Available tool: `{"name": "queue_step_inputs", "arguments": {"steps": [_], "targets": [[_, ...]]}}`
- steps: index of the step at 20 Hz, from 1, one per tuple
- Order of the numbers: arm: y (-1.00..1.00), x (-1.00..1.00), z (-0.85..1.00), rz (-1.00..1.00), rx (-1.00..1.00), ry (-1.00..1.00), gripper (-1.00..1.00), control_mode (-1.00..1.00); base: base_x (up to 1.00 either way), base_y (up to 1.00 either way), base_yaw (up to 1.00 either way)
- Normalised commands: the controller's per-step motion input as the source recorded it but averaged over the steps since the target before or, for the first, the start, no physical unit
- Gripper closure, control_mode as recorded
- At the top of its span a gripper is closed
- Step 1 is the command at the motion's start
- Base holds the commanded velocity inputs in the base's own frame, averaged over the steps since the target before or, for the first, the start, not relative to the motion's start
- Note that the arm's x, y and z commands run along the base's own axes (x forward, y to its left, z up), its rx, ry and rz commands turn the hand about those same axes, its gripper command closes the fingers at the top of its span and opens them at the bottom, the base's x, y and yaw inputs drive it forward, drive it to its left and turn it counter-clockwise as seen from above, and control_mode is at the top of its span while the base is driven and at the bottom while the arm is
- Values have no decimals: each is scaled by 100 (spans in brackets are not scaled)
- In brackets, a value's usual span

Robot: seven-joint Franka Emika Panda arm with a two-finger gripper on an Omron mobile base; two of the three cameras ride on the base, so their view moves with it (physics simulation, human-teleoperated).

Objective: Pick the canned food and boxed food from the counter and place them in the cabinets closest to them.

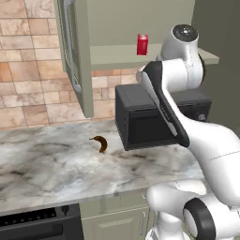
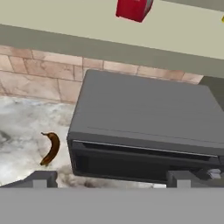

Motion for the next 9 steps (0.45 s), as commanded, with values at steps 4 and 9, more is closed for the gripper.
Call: {"name": "queue_step_inputs", "arguments": {"steps": [4, 9], "targets": [[28, -100, -21, 0, -3, -10, -100, -100, 0, 0, 0], [10, -88, -6, -5, 0, -17, -100, -100, 0, 0, 0]]}}
